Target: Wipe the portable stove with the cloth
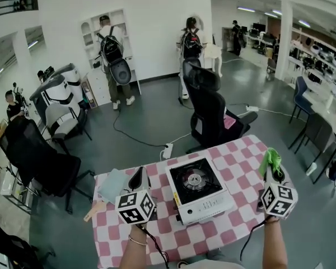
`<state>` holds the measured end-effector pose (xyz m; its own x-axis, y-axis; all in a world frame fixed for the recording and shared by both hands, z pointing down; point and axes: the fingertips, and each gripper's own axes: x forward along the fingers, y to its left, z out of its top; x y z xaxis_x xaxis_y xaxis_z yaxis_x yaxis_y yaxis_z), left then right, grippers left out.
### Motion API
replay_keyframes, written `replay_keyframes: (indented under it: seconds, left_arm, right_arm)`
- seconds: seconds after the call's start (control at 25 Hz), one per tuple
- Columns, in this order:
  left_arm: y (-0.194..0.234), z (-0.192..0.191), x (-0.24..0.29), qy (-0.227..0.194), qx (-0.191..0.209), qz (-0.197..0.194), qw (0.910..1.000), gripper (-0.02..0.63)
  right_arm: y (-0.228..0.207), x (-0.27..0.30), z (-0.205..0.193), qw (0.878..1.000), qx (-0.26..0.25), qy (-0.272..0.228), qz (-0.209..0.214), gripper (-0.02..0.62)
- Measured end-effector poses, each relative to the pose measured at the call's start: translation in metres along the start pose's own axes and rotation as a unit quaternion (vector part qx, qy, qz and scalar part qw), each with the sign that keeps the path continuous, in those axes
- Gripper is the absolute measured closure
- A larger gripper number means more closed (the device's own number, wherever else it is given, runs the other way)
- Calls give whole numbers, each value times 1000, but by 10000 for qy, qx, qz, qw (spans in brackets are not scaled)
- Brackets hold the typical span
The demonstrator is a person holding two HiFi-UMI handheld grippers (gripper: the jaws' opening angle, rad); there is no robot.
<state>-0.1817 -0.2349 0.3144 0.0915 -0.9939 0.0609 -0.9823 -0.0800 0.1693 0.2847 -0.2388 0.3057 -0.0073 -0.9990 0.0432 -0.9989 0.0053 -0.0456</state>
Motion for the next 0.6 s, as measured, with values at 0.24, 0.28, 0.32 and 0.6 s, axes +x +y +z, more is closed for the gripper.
replay_keyframes:
  seconds: [0.24, 0.28, 0.32, 0.6]
  left_arm:
    - [-12, 31, 9, -337, 120, -165, 9992, 606]
    - [-15, 35, 10, -381, 139, -199, 9990, 606]
    - [-17, 37, 11, -409, 138, -234, 9988, 606]
    - [-24, 37, 18, -398, 59, -370, 9985, 606]
  right_arm:
    - [0, 1, 4, 9997, -139, -146, -146, 512]
    - [0, 3, 5, 9997, -163, -139, -136, 512]
    - [0, 3, 6, 9996, -213, -123, -132, 512]
    - [4, 9, 2, 9992, -357, 43, -149, 512]
